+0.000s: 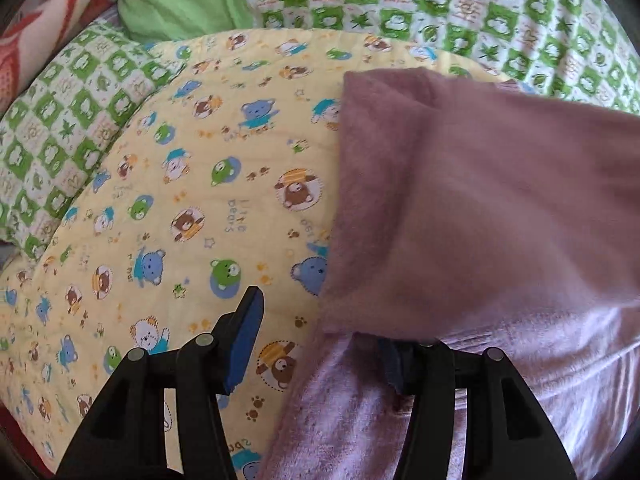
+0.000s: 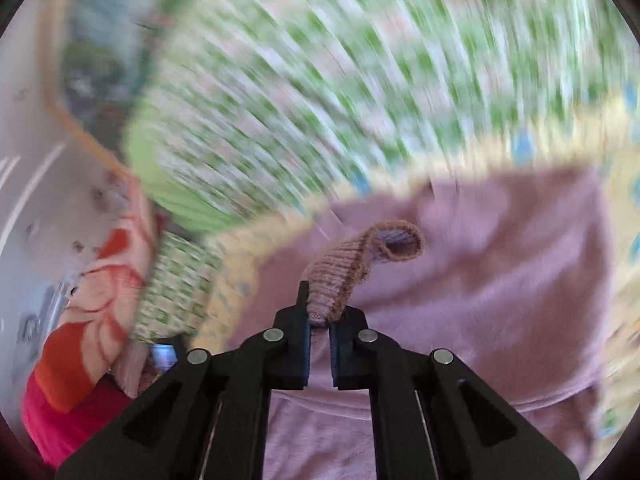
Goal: Fold small clothes
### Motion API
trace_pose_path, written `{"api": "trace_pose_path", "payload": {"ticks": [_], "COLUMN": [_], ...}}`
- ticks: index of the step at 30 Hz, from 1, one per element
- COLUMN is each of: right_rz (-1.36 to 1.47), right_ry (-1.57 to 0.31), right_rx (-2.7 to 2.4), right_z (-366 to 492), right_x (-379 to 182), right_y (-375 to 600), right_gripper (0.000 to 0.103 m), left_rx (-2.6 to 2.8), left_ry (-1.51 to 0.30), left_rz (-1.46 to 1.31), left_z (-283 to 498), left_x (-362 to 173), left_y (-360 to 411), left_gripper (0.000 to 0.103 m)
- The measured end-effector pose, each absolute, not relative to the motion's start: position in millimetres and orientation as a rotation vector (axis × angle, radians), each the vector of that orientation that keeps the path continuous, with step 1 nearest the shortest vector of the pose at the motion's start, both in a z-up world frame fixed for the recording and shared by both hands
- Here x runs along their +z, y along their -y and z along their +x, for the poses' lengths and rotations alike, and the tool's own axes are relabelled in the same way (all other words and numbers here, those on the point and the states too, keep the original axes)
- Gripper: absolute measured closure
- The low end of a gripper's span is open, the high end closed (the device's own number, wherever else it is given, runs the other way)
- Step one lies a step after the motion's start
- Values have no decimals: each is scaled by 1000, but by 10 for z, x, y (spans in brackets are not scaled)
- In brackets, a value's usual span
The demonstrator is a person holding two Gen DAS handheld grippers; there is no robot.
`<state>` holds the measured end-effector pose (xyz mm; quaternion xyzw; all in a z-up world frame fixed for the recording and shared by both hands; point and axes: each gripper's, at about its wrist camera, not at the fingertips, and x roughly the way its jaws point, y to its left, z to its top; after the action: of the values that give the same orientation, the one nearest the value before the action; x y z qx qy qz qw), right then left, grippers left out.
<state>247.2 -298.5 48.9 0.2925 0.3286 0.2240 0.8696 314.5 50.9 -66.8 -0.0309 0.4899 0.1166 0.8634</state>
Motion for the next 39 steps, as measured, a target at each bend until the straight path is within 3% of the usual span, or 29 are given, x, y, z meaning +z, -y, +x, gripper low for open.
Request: {"api": "trace_pose_path", "payload": {"ticks": [2,6,11,17,23,26,30,39], "right_rz": [558,599,608,570,477,460,410,406], "right_ry": [-704,-884,-974,-931,-1034,-1087,-1082,-970], "right_rx": [402,211,153,222,203,180,140,204], "right_z": [2379,2398,2275,2293,2367,2323,2205,2232], "right_x": [455,-215,-660,-523,-789,-910,-767,-322], "right_y": [3225,3700,3824,3657,3574,3596,3611,3488], "right_gripper": [95,95,95,95,95,92,75,74], "left_rx": [262,273,288,311,288,267,232,178], "left_ry": [-1035,-1046,-1052,-1065,-1068,-1078,-1092,-1024], "left_rz": [-85,-126,-162,-341,-395,-341,-291,-363], "left_z": [3137,3116,3100,3070,3042,2969,2761,2286], "left_x": [-703,-739,-761,-854,-913,-877,-831,-474], "left_y": [-531,-557,-607,-939,-1070,-981,-971,-991], "left_gripper": [48,47,47,46,43,42,41,42]}}
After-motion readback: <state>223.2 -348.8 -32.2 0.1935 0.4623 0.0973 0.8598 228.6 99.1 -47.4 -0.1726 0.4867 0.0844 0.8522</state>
